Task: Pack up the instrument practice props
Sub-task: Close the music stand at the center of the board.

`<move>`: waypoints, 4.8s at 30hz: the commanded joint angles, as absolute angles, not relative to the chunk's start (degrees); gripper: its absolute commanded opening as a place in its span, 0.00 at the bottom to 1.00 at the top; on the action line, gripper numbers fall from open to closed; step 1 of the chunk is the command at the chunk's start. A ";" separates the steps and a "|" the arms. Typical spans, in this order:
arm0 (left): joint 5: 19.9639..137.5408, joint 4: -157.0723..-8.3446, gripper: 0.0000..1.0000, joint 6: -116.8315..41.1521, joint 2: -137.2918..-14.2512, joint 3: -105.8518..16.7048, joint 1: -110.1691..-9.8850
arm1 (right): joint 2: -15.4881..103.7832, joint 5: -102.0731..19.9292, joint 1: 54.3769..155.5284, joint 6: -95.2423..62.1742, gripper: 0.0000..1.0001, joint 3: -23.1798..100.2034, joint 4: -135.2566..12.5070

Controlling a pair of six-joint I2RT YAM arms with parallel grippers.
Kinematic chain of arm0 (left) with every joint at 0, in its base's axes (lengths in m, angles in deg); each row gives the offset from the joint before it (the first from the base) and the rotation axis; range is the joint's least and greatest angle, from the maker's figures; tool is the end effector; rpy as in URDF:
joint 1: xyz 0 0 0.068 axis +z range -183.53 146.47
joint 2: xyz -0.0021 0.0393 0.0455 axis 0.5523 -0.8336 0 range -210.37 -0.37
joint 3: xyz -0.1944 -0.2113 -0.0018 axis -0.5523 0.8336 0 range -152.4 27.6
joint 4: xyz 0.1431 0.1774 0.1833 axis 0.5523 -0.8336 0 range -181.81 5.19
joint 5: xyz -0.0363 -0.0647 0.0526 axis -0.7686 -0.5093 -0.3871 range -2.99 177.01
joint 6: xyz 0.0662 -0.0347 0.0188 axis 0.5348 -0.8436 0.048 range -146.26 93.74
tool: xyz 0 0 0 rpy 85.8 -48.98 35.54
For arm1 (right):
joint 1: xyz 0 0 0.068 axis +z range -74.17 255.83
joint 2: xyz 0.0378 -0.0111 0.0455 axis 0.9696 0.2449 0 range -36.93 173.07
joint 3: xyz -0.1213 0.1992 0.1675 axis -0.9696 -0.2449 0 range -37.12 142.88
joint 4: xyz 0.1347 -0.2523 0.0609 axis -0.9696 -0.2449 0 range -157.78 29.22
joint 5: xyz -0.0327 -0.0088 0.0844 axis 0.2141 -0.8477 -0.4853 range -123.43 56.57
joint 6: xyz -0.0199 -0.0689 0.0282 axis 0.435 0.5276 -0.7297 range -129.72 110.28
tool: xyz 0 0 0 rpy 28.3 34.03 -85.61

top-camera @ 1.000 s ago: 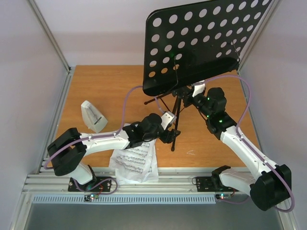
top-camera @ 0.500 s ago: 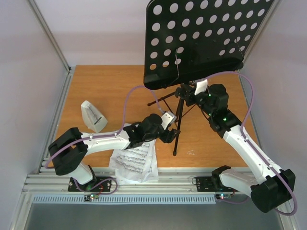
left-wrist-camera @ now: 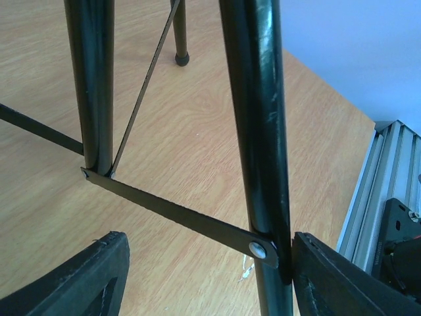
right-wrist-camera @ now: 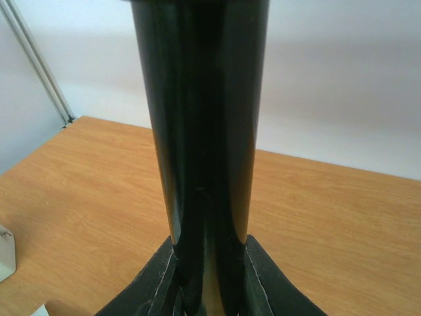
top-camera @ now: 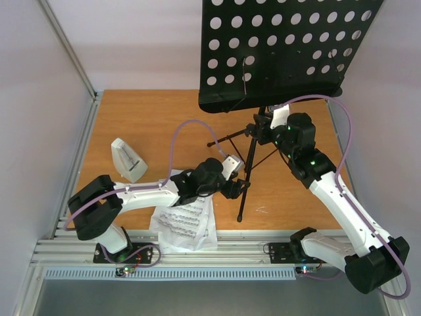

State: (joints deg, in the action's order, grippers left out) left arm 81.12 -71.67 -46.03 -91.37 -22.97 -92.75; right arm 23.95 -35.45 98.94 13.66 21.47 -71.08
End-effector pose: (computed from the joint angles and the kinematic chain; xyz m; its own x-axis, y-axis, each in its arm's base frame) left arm 0.1985 -0.3462 0.1938 -0.5257 0.2251 -0.8203 0.7688 0.5385 -0.3449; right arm 0.2755 0.1201 0.3755 -0.0158 -0.4379 -0.8989 -0.4687 0.7974 -0.3802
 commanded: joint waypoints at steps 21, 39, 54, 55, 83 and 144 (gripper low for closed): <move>76.67 -63.05 0.70 -51.98 -92.50 -15.51 -95.82 | 20.56 -33.61 99.53 12.03 0.01 25.64 -58.76; 77.22 -63.60 0.13 -52.15 -96.10 -17.49 -97.69 | 20.07 -33.61 99.61 11.77 0.01 25.05 -58.95; 80.14 -69.52 0.01 -45.16 -90.09 -25.16 -97.65 | 18.11 -31.86 100.17 11.68 0.01 26.68 -67.57; 80.20 -69.71 0.00 -44.87 -89.76 -25.47 -97.64 | 18.09 -31.69 100.17 11.69 0.01 26.75 -67.96; 68.51 -74.50 0.00 -49.30 -82.29 -32.37 -97.69 | 18.98 -32.82 100.35 9.26 0.01 37.47 -88.63; 53.03 -69.96 0.00 -73.69 -78.45 -35.38 -97.69 | 32.29 -35.14 100.52 1.09 0.01 53.32 -122.34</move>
